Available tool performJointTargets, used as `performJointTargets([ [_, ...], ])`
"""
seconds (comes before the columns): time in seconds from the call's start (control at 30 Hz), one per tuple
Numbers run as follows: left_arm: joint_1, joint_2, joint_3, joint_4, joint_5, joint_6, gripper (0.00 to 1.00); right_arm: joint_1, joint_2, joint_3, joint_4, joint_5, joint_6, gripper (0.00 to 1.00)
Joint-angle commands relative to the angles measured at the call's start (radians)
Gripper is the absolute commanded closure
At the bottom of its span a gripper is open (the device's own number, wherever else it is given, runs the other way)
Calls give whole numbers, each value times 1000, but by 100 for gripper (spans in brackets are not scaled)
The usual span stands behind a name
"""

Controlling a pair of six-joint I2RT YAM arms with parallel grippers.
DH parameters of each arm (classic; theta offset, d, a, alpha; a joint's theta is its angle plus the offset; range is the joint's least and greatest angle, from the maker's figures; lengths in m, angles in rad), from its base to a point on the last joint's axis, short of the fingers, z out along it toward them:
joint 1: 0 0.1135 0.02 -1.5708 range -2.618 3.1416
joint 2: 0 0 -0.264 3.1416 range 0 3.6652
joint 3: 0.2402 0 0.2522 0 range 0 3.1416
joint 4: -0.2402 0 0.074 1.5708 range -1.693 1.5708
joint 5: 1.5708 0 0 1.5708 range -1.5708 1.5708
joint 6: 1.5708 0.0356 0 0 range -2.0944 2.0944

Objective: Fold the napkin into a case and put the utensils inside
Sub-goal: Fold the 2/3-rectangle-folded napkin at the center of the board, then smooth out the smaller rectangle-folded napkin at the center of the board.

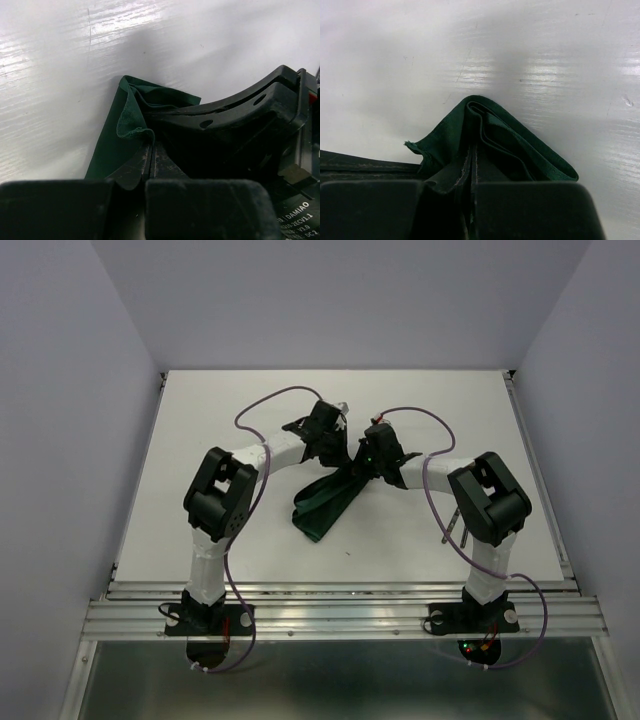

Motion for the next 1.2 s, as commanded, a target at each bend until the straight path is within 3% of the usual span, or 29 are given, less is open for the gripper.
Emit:
performJointTargets([
  [0.0,-9,-12,-37,28,34,-33,100,8,-8,8,-51,26,2,99],
  [0.23,-9,11,-62,40,30,-64,100,8,-42,-12,-41,44,5,99],
  [0.57,-9,46,-59,39,4,-63,100,8,-197,-145,113,88,31,99],
  [0.9,-9,32,-56,37,7,-55,100,-15,-255,-172,52,161,33,97],
  [1.17,-9,-3,-44,14,-1,-38,100,-98,-276,-231,-1,73,10,93],
])
